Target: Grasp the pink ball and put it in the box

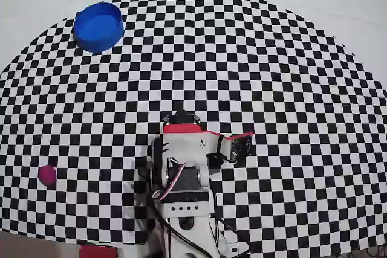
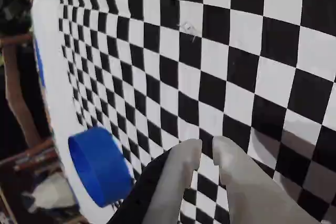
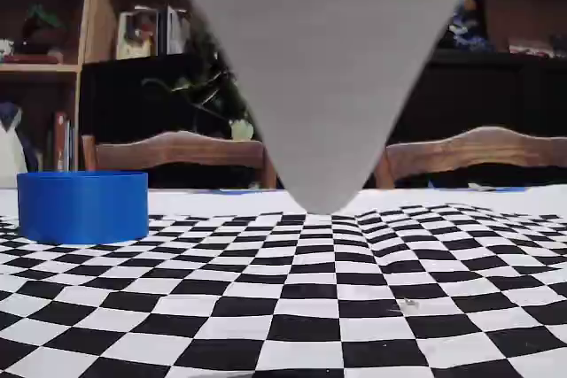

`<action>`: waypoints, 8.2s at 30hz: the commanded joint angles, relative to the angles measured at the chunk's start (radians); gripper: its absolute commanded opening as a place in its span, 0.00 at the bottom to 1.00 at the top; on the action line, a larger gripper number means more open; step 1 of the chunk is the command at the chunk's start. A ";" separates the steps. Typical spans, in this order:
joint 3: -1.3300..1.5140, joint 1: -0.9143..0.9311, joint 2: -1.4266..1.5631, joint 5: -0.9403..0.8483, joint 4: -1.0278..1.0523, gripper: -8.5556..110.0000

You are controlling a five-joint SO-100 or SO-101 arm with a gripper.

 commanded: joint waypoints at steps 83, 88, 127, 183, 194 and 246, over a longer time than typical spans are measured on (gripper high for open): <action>0.008 -0.005 0.018 0.002 0.005 0.07; 0.008 -0.005 0.018 0.002 0.005 0.07; 0.008 0.012 0.018 -1.514 -0.598 0.32; 0.008 -0.393 -0.052 -1.565 -0.673 0.32; 0.008 -0.534 -0.055 -1.565 -0.690 0.32; 0.008 -1.028 -0.120 -1.563 -0.692 0.32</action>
